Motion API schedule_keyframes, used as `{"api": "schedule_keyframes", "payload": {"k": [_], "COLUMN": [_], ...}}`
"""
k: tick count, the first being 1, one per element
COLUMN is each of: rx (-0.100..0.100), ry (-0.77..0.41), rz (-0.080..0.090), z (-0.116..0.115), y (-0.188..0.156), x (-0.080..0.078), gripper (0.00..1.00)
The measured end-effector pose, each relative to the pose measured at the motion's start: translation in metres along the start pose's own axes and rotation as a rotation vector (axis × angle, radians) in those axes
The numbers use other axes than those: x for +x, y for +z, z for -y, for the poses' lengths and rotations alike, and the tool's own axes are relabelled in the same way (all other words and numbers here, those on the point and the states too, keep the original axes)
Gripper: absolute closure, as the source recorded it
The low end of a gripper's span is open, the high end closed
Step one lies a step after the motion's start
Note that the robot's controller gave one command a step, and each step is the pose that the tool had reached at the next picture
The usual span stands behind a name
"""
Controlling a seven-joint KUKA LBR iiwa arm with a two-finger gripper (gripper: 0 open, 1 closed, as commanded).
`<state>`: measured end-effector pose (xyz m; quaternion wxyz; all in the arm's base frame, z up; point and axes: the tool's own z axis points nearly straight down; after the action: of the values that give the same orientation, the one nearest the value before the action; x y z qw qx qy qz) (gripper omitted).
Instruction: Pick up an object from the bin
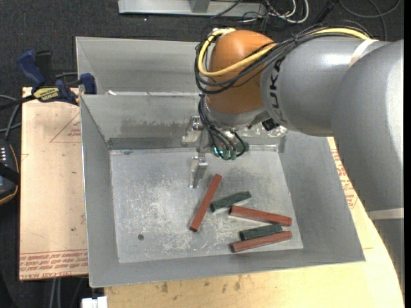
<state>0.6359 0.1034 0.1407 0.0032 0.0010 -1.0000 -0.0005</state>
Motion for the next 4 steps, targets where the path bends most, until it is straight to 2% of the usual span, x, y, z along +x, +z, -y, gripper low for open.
{"api": "schedule_keyframes", "payload": {"k": [1,2,3,4], "rx": [-0.001,-0.001,0.001,0.002], "ry": [0.002,-0.275,-0.422,-0.604], "rz": [0.008,0.012,0.002,0.007], "z": [0.000,0.026,0.040,0.007], "y": [-0.004,0.036,0.033,0.038], "x": [-0.002,0.032,0.057,0.078], "gripper": [0.00,0.00,0.00,0.00]}}
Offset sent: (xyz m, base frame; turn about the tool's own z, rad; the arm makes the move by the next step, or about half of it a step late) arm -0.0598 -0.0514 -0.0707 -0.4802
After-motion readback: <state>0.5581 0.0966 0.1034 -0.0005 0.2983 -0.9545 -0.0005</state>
